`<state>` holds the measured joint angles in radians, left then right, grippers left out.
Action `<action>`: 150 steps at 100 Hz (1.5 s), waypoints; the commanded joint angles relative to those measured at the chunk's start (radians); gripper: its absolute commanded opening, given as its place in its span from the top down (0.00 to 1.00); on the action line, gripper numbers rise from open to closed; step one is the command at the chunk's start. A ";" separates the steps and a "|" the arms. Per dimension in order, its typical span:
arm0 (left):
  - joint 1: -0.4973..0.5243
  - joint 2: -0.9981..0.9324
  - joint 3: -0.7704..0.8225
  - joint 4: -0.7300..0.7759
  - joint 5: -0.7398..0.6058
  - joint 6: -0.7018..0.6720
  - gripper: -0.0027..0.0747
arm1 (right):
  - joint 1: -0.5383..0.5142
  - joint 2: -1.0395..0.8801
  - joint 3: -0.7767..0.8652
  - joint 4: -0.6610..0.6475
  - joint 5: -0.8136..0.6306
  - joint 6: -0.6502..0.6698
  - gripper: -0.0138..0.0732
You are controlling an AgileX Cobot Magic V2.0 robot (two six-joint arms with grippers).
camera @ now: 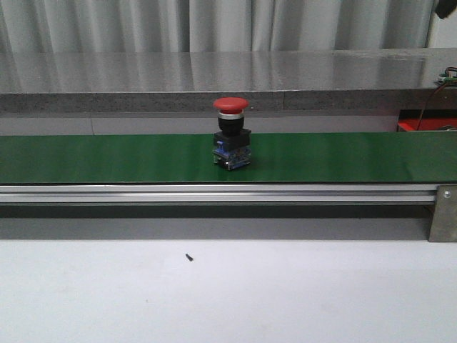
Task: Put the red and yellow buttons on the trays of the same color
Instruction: 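Carry the red button into the red tray and open the right gripper, then grasp the second red button on the belt with the right gripper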
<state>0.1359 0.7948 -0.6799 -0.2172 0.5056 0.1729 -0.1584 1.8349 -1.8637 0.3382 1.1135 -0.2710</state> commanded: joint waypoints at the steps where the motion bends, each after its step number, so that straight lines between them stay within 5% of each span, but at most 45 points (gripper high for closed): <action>1: -0.006 -0.002 -0.029 -0.016 -0.070 0.000 0.99 | 0.068 -0.092 -0.026 0.044 -0.006 -0.027 0.21; 53: -0.006 -0.002 -0.029 -0.016 -0.060 0.000 0.99 | 0.496 -0.113 0.141 -0.034 -0.082 -0.027 0.21; 96: -0.006 -0.002 -0.029 -0.016 -0.053 0.000 0.99 | 0.552 -0.095 0.279 -0.045 -0.213 -0.027 0.21; 119: -0.006 -0.002 -0.029 -0.016 -0.053 0.000 0.99 | 0.552 -0.010 0.288 -0.163 -0.246 0.013 0.21; 129: -0.006 -0.002 -0.029 -0.016 -0.053 0.000 0.99 | 0.552 0.015 0.288 -0.204 -0.221 0.043 0.28; 150: -0.006 -0.002 -0.029 -0.016 -0.053 0.000 0.99 | 0.551 -0.005 0.274 -0.205 -0.176 0.048 0.62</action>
<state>0.1359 0.7948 -0.6799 -0.2172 0.5119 0.1729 0.3937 1.9044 -1.5526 0.1350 0.9396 -0.2253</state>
